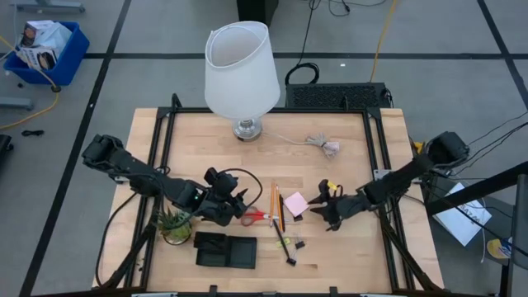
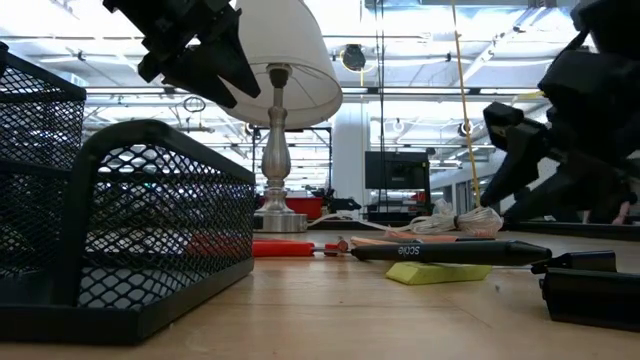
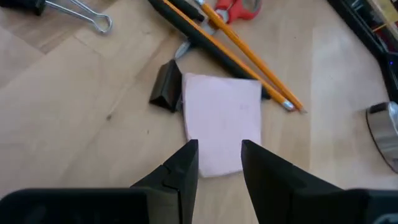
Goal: Pick and place office supplies into organizer
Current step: Put the pink sticky note into the black desk organizer
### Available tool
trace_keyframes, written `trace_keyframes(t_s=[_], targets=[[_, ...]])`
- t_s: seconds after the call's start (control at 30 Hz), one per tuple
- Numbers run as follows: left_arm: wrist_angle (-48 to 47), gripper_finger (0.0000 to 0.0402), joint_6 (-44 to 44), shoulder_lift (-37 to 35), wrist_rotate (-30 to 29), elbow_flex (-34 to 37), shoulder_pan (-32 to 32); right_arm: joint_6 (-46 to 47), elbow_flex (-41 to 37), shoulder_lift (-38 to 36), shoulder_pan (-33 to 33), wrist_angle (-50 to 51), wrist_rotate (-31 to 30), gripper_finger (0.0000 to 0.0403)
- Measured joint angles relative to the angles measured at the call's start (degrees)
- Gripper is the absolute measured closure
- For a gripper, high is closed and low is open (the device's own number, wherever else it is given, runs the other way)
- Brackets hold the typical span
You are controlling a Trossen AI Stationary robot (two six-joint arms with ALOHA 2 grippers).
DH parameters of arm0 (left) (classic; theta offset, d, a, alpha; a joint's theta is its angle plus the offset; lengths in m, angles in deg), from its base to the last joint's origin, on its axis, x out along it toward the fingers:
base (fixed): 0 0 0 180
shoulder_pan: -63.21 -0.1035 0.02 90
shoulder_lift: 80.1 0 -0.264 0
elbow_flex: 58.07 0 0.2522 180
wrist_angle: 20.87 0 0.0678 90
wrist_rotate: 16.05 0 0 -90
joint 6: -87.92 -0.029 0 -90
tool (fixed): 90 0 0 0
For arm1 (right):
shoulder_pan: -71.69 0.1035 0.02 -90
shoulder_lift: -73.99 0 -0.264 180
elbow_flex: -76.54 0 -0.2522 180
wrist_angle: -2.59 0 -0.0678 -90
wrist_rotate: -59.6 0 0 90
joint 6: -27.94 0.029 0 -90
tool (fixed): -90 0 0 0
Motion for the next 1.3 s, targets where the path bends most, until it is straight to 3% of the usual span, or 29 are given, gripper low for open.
trace_keyframes(t_s=[0.33, 0.93, 1.3], targets=[[2.4, 0.0158, -0.1, 0.0, 0.8, 0.0, -0.1, -2.0, 2.0, 4.9, 0.0, 6.0, -6.2, 0.0287], [5.5, 0.0158, 0.1, 0.0, 3.2, 0.0, 1.8, -8.8, 2.2, 5.1, 0.5, 9.5, -6.1, 0.0287], [8.9, 0.0158, -2.1, 0.0, 3.2, 0.0, 2.7, -18.7, 5.4, 8.3, 0.5, 11.1, -5.9, 0.0287]])
